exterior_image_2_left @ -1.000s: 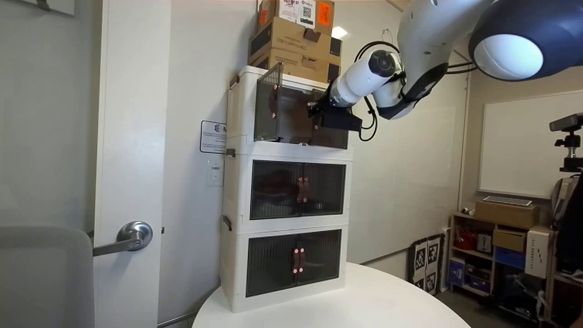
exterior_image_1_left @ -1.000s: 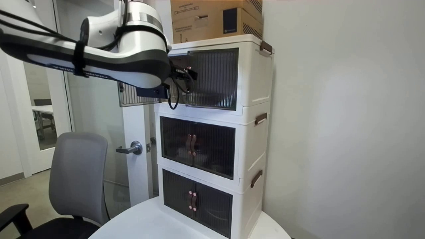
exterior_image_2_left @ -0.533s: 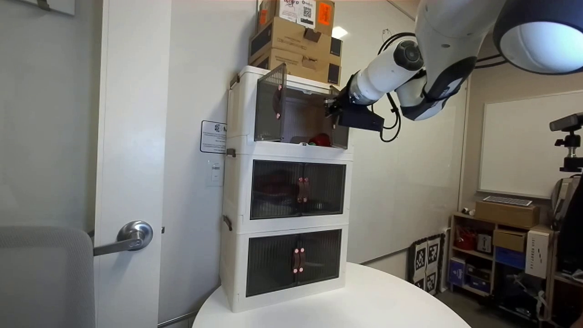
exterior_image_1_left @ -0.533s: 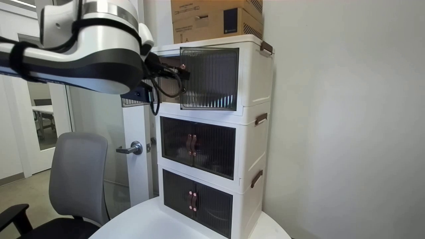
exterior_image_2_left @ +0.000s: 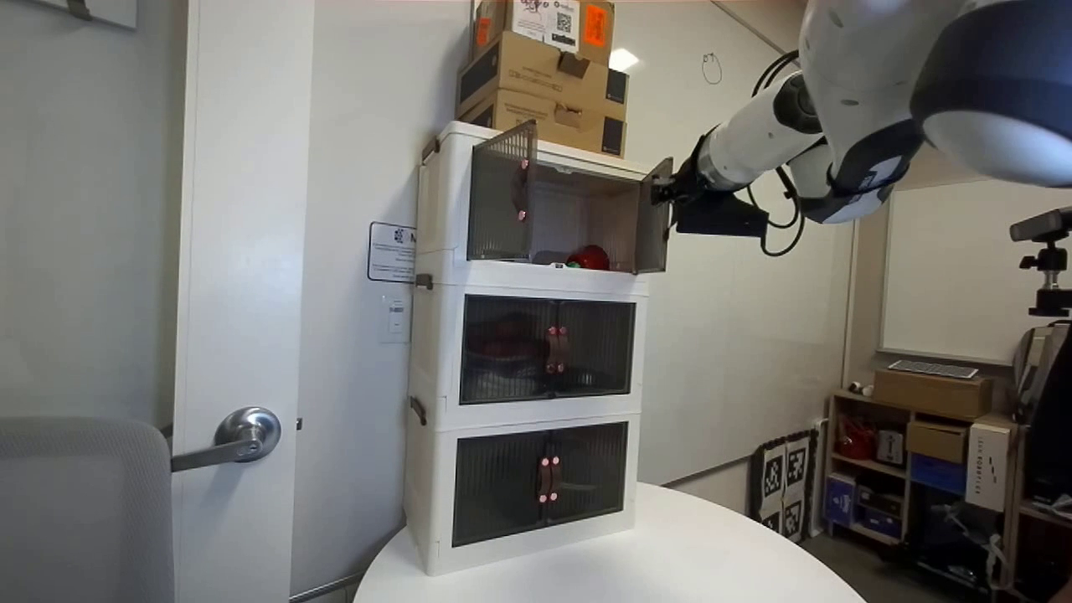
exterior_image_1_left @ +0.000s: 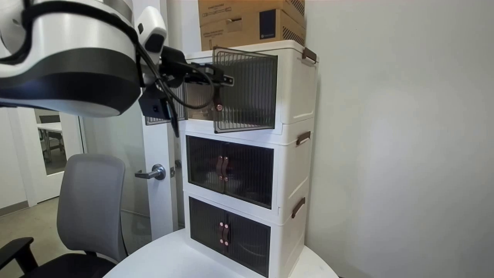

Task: Open the top cabinet doors

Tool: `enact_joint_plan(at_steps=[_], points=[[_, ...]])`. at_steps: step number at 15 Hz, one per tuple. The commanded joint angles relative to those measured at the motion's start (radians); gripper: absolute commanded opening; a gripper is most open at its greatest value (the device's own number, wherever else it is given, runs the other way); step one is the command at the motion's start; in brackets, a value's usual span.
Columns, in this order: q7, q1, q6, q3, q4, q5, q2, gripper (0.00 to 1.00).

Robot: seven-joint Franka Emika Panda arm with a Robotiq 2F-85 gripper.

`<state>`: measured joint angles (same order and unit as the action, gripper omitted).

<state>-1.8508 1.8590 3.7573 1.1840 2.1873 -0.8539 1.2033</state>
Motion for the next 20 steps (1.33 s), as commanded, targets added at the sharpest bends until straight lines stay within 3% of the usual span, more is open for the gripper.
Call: enact_joint_plan(at_steps=[1, 4, 5, 7, 11, 16, 18, 19, 20], points=[[0.06, 0.099, -0.004, -0.062, 0.012, 0.084, 0.084, 0.73], [0.099, 0.186, -0.017, -0.077, -0.008, 0.127, 0.092, 0.95], [0.282, 0.146, -0.106, -0.03, 0.022, 0.228, -0.014, 0.99], [0.397, 0.174, -0.154, -0.003, 0.018, 0.352, -0.021, 1.0], [0.659, 0.167, -0.187, 0.082, -0.001, 0.645, -0.047, 1.0], [0.849, 0.165, -0.082, 0.116, -0.124, 0.903, -0.148, 1.0], [0.902, 0.13, -0.057, 0.145, -0.185, 0.889, -0.279, 1.0], [0.789, 0.134, -0.056, 0.124, -0.215, 0.783, -0.284, 1.0], [0.785, 0.121, -0.06, 0.138, -0.241, 0.751, -0.328, 1.0]])
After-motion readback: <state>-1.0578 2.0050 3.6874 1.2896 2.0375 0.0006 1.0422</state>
